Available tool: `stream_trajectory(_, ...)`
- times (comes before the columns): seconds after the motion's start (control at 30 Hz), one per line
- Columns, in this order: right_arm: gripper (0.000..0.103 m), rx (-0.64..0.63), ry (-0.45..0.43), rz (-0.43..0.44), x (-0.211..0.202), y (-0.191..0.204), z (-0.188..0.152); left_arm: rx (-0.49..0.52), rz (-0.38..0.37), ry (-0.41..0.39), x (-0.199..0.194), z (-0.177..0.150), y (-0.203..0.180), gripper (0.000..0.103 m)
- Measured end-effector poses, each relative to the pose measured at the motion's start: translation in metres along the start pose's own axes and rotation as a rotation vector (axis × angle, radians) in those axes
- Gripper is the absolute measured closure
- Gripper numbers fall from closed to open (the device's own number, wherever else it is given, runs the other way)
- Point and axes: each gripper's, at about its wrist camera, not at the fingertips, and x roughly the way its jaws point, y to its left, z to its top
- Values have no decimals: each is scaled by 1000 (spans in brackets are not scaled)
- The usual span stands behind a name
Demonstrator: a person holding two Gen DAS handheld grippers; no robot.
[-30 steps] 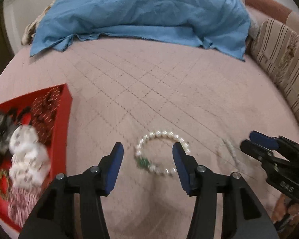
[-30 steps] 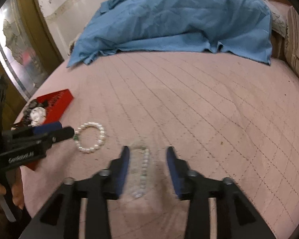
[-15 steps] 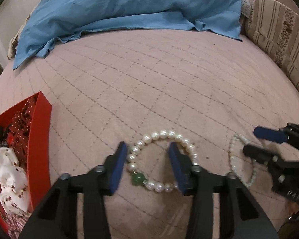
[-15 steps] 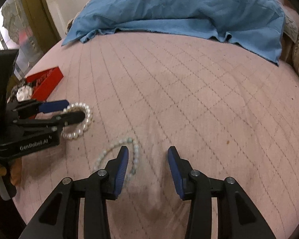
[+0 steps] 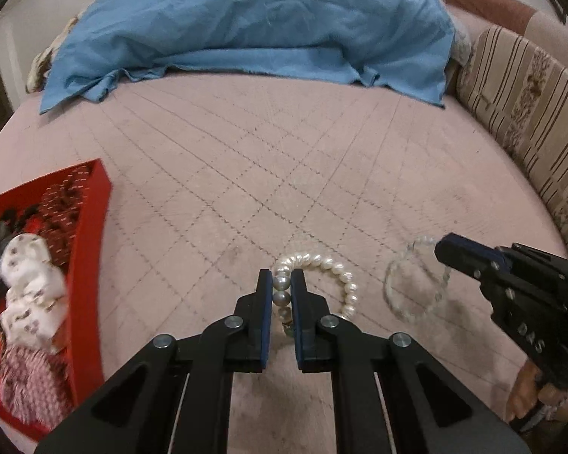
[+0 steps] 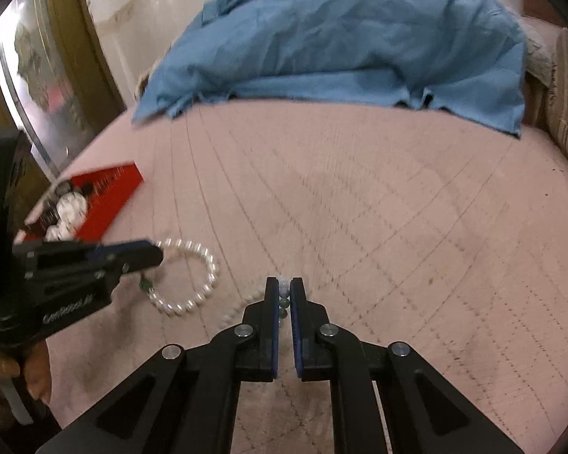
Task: Organize jewelry
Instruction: 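Carry pearl bracelet into red tray with left tool while right drops jade bracelet there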
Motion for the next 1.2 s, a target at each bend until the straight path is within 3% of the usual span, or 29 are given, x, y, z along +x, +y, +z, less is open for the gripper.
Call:
stream_trajectory(0.37,97,19,-85,12,-36,9,1,-29,6,-93,-72,-15,0,94)
stream_trajectory(0.67,96,39,-111,29,-66,29,-15,-94,6,-180,-131,-32,23,94)
stream_trajectory(1.2,96,-31,-120,98,-100,83,-10,-218,41,-266,-178,-55,82,94)
